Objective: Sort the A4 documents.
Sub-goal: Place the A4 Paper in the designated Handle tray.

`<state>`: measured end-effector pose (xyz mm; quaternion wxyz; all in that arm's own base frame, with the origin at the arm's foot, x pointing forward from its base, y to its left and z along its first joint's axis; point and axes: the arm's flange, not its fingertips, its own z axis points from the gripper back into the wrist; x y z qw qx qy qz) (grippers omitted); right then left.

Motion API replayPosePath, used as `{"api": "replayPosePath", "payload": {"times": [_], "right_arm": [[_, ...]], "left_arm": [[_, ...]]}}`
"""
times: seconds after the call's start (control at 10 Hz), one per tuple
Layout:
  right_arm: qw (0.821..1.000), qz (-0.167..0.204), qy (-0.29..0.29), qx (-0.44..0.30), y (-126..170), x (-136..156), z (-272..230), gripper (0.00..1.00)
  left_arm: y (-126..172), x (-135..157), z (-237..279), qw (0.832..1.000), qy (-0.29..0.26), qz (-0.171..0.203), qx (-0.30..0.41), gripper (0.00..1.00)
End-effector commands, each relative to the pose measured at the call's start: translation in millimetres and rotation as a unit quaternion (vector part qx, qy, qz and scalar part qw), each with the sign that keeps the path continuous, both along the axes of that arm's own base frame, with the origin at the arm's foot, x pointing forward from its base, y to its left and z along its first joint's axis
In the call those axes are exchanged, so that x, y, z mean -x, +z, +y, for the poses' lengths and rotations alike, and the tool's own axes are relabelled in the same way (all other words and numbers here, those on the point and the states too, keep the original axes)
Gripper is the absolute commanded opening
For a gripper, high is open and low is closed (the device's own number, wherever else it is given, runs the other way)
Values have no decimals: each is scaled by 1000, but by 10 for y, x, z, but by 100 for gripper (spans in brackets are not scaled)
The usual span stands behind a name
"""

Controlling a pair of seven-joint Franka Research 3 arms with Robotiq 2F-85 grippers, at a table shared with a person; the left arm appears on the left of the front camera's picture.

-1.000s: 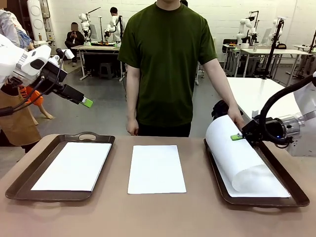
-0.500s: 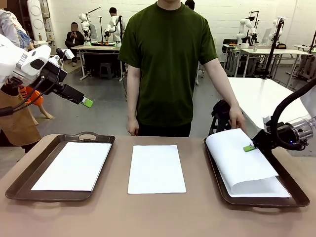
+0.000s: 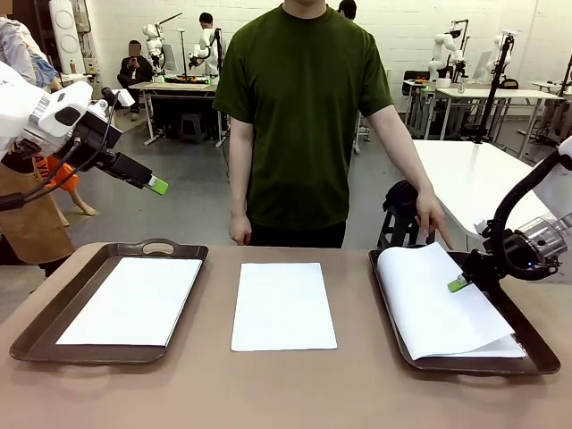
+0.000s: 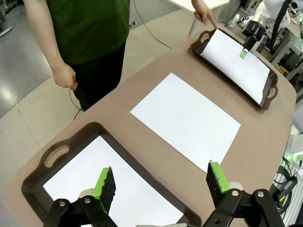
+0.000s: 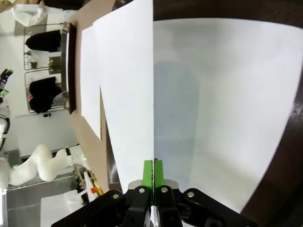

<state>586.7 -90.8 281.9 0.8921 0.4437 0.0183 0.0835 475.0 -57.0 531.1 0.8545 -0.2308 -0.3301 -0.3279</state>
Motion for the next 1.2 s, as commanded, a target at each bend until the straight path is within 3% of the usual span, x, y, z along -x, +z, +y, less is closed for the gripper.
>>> {"api": "replayPosePath", "payload": {"times": [0.0,0.6,0.9,1.1], "right_arm": [[999,0,-14,35,66,54,20,1],[996,5,-65,59,102,186,-57,1],[995,5,-61,79,255,228,-40,25],[987,6,-72,141,416,240,-47,44]], "left_arm": [[-1,3,9,1000,-2,-3,4,100],[-1,3,9,1000,-2,-3,4,100],[-1,3,9,1000,-2,-3,4,100],[-1,3,9,1000,-2,-3,4,100]]}}
